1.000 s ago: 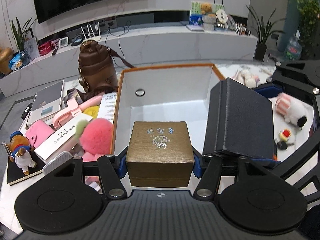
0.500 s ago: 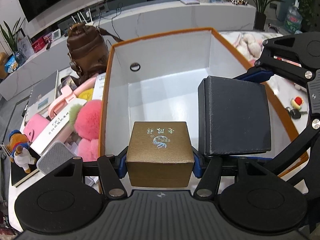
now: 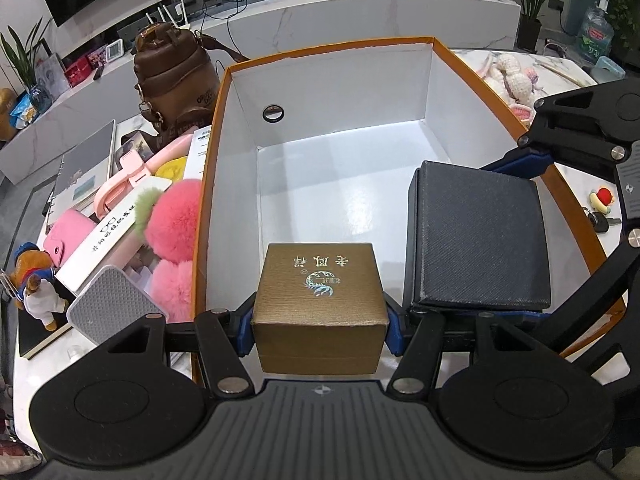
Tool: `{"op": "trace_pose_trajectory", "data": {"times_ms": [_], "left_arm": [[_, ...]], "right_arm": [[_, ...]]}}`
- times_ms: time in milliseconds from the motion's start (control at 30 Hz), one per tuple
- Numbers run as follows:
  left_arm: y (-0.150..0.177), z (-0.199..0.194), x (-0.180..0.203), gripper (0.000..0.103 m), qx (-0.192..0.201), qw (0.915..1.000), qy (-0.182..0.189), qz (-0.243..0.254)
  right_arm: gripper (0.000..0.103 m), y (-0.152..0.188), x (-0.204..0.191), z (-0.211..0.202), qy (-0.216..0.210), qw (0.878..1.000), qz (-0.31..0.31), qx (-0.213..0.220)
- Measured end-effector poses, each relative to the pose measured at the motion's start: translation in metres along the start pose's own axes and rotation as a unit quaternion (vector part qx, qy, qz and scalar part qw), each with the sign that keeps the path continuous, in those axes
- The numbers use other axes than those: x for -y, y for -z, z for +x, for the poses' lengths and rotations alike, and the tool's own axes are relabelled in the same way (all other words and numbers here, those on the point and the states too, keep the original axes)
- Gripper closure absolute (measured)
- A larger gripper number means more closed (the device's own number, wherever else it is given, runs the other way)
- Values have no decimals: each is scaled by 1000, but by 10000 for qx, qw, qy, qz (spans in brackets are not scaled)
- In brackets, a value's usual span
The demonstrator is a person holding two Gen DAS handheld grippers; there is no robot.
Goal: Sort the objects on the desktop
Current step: 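Lower both boxes into the orange box and open both grippers, then withdraw both tools from the orange box back over the table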
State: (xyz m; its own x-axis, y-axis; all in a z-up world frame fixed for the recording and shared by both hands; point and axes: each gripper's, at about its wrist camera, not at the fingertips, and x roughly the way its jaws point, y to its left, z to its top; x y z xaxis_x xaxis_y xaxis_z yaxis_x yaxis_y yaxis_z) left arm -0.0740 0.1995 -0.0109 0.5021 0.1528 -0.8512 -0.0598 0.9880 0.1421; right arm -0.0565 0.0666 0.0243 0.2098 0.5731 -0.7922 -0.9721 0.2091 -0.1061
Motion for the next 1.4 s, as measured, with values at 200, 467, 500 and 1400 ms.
{"op": "trace_pose_trajectory", "data": {"times_ms": [200, 467, 500, 1400], "left_arm": [[0, -1, -1, 34, 32, 10000, -9, -17], [-2, -1, -4, 33, 32, 10000, -46, -62], [-2, -2, -4, 33, 44, 10000, -54, -66], [-11, -23, 4, 29, 521, 9983, -19, -250]], "right_arm": [[20, -1, 3, 4, -2, 10000, 69, 14], [20, -1, 6, 6, -15, 9998, 181, 18], [20, -1, 6, 6, -27, 9998, 189, 24], [20, 4, 14, -26, 145, 9980, 383, 482]]}}
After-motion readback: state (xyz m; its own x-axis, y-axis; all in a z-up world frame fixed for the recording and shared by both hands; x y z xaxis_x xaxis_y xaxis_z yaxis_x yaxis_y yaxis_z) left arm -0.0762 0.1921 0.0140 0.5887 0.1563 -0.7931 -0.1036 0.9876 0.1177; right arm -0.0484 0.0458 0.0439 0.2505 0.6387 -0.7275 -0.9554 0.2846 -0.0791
